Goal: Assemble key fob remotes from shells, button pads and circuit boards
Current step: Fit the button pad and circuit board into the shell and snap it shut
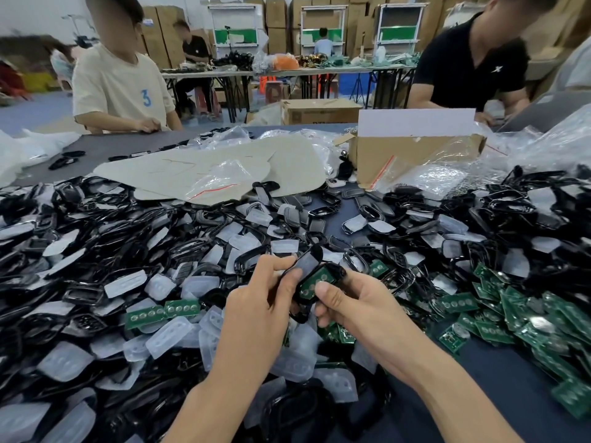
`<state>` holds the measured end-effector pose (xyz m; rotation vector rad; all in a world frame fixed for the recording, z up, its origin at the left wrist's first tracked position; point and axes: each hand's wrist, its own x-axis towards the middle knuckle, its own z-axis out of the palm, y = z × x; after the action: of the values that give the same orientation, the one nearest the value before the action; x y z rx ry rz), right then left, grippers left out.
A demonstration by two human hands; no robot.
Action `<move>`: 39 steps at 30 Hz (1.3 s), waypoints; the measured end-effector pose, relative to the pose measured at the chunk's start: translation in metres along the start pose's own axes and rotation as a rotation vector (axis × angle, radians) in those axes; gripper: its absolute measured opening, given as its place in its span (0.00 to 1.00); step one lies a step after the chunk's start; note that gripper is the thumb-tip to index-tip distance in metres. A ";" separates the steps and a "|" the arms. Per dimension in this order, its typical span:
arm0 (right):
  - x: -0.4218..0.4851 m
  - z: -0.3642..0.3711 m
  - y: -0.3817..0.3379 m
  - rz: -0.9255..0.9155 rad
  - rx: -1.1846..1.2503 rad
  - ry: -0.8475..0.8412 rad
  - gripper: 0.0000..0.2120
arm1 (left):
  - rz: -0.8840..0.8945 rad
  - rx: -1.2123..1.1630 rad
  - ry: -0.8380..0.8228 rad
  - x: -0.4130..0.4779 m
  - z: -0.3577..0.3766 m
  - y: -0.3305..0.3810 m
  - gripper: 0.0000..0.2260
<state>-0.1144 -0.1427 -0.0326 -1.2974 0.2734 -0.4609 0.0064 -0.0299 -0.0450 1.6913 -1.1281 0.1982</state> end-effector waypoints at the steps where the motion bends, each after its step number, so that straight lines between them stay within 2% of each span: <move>1: 0.000 0.000 0.000 -0.004 0.001 0.002 0.08 | 0.003 -0.002 0.004 0.000 0.000 0.000 0.03; 8: 0.004 0.001 0.005 -0.006 0.006 0.086 0.21 | 0.055 -0.011 -0.051 -0.003 0.001 0.003 0.06; 13: 0.009 0.001 0.009 -0.022 0.115 0.131 0.26 | 0.161 0.070 -0.153 -0.004 0.000 0.007 0.11; 16: 0.009 0.001 0.008 -0.021 0.209 0.136 0.24 | 0.206 0.124 -0.157 -0.003 0.001 0.009 0.13; 19: 0.009 0.005 0.005 0.002 0.308 0.112 0.19 | 0.261 0.233 -0.087 -0.003 0.003 0.007 0.14; 25: 0.007 0.019 0.003 0.091 0.440 0.140 0.16 | 0.273 0.196 0.070 -0.004 0.012 0.012 0.10; 28: 0.007 0.023 0.003 0.113 0.507 0.182 0.24 | 0.252 0.154 0.114 -0.002 0.014 0.012 0.07; 31: 0.007 0.025 0.004 0.116 0.493 0.223 0.28 | 0.228 0.117 0.126 -0.002 0.014 0.010 0.13; 35: 0.006 0.025 0.004 0.097 0.508 0.226 0.19 | 0.231 0.058 0.119 -0.003 0.013 0.009 0.18; 39: 0.007 0.026 0.005 0.078 0.473 0.244 0.15 | 0.173 0.072 0.109 -0.002 0.017 0.015 0.15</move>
<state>-0.0961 -0.1223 -0.0299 -0.7670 0.3904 -0.5780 -0.0121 -0.0424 -0.0438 1.6252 -1.1980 0.4393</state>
